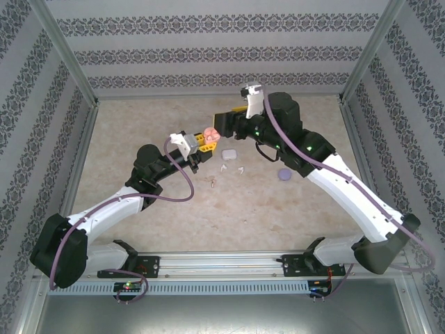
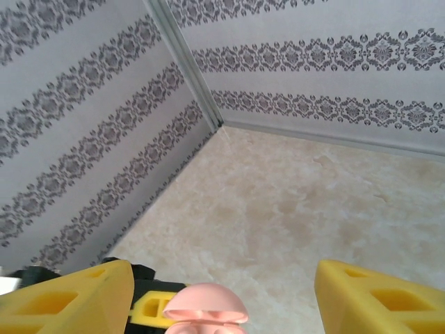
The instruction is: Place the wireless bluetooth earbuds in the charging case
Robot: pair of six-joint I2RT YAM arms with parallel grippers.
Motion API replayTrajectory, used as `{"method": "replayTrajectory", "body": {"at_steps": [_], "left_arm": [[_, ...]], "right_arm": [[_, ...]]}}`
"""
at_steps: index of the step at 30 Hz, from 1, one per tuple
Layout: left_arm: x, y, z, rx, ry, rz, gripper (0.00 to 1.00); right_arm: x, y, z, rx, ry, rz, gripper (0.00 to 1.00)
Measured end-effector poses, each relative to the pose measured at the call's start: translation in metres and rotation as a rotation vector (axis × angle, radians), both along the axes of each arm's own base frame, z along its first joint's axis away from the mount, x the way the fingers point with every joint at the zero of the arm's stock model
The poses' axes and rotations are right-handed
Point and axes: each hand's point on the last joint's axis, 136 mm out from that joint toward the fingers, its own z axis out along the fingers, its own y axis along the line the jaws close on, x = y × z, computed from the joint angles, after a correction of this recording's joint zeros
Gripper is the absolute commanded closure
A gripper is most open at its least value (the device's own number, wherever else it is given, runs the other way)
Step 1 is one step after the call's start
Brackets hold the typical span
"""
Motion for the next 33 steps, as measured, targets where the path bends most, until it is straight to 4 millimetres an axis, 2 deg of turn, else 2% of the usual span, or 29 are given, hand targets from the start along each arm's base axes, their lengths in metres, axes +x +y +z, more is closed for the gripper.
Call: {"method": "replayTrajectory", "body": {"at_steps": [2, 5, 8, 12, 16, 19, 25, 29, 33], "left_arm": [[0.003, 0.003, -0.003, 0.0, 0.007, 0.024, 1.0], [0.008, 0.009, -0.011, 0.001, 0.024, 0.075, 1.0], [0.011, 0.018, -0.014, -0.005, 0.03, 0.133, 1.0], [0.012, 0.029, -0.013, -0.019, 0.024, 0.192, 1.0], [0.012, 0.042, -0.007, -0.041, 0.008, 0.25, 1.0], [0.013, 0.053, -0.002, -0.059, -0.002, 0.294, 1.0], [0.01, 0.072, 0.006, -0.1, -0.011, 0.354, 1.0], [0.008, 0.079, 0.009, -0.118, -0.009, 0.368, 1.0], [0.006, 0.083, 0.009, -0.135, 0.0, 0.377, 1.0]], "right_arm": [[0.0, -0.012, 0.0, 0.033, 0.021, -0.035, 0.3], [0.002, -0.035, -0.015, 0.056, 0.086, -0.112, 0.31], [0.005, -0.051, -0.047, 0.041, 0.184, -0.188, 0.33], [0.006, -0.053, -0.102, -0.01, 0.339, -0.238, 0.39], [0.007, -0.047, -0.169, -0.089, 0.508, -0.279, 0.41], [0.005, -0.035, -0.216, -0.163, 0.622, -0.296, 0.43], [-0.007, -0.008, -0.294, -0.313, 0.803, -0.313, 0.46], [-0.006, 0.01, -0.324, -0.382, 0.868, -0.329, 0.49], [0.0, 0.023, -0.34, -0.415, 0.897, -0.35, 0.51]]}}
